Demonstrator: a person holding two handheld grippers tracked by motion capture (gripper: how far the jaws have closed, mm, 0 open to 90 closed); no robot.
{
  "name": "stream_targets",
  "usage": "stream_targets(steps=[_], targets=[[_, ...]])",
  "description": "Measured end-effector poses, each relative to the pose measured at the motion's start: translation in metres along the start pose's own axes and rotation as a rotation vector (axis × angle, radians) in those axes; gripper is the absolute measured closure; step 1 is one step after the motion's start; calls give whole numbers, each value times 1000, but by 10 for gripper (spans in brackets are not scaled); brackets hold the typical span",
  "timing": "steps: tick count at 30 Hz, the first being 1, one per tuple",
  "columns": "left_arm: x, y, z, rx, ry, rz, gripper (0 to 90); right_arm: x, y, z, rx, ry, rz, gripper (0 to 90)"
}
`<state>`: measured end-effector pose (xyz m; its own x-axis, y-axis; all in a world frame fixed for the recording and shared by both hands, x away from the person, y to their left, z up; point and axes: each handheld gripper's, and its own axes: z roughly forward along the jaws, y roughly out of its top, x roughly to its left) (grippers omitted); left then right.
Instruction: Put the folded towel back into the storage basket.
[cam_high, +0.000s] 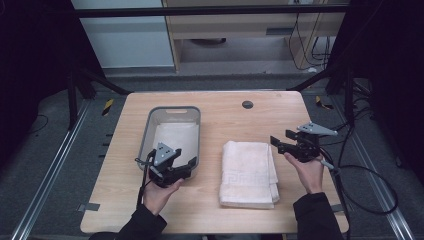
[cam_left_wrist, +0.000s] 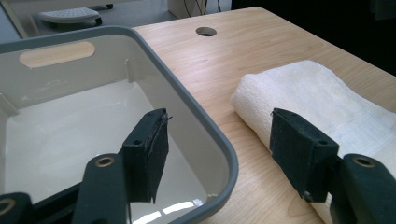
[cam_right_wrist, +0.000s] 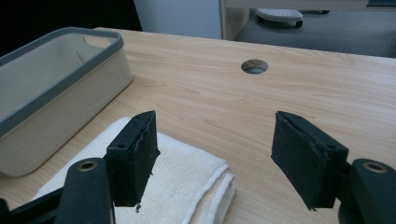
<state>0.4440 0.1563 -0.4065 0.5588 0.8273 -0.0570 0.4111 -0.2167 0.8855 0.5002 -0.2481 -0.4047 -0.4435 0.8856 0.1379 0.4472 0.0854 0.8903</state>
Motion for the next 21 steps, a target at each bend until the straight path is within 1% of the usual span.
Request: stream_targets(steps=[7,8,13,21], targets=[[-9,-1,4,8,-21,13,370,2,-2,5,11,-1,-10,297],[-12,-1,5,13,-27,15,370,3,-3,6,18,-1,-16,297],[-18,-3,9,26,-45,23,370,4,-6,10,34,-2,-21,297],[-30,-6,17,52,-72,39,369,3,-12,17,57,-3,-31,297]])
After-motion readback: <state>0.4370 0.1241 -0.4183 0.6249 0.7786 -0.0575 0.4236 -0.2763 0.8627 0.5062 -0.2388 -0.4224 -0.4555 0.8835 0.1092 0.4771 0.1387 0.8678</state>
